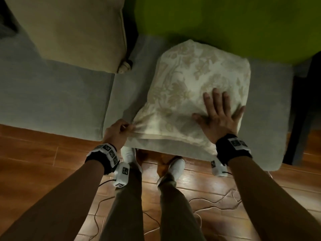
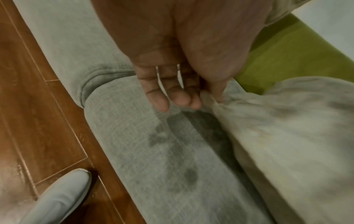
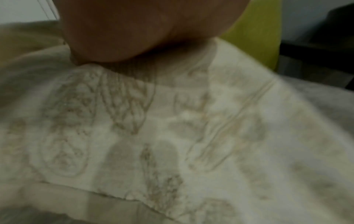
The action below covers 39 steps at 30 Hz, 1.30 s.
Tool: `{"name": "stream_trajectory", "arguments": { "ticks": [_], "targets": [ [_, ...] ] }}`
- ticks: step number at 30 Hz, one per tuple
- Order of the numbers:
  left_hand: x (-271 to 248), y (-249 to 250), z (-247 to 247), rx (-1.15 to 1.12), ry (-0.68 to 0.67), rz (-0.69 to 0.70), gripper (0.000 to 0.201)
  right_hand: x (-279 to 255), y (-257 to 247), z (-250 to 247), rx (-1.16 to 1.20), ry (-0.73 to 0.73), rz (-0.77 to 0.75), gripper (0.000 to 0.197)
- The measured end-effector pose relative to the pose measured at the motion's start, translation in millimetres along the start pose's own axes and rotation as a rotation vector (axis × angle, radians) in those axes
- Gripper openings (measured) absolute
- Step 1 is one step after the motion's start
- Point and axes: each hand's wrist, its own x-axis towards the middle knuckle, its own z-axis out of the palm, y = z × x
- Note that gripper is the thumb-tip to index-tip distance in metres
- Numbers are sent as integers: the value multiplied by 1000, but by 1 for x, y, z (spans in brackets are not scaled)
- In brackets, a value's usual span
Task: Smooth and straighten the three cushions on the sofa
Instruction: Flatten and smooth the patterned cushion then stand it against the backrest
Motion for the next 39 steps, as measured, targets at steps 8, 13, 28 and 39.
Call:
{"name": "stream_trajectory", "arguments": {
  "ticks": [8,13,28,39],
  "targets": [
    [15,123,-35,118,164,502,52,-1,1,-41,183,295,82,66],
    [25,161,30,450,-7,804,67,15,-76,-13,176,184,53,65],
    [40,8,-23,-220,-588,-17,39,-51,-151,47,17,241,-250,70],
    [43,-10,-34,73,-495,116,18,-58,-175,79,-362,-337,-559,70]
  ]
}}
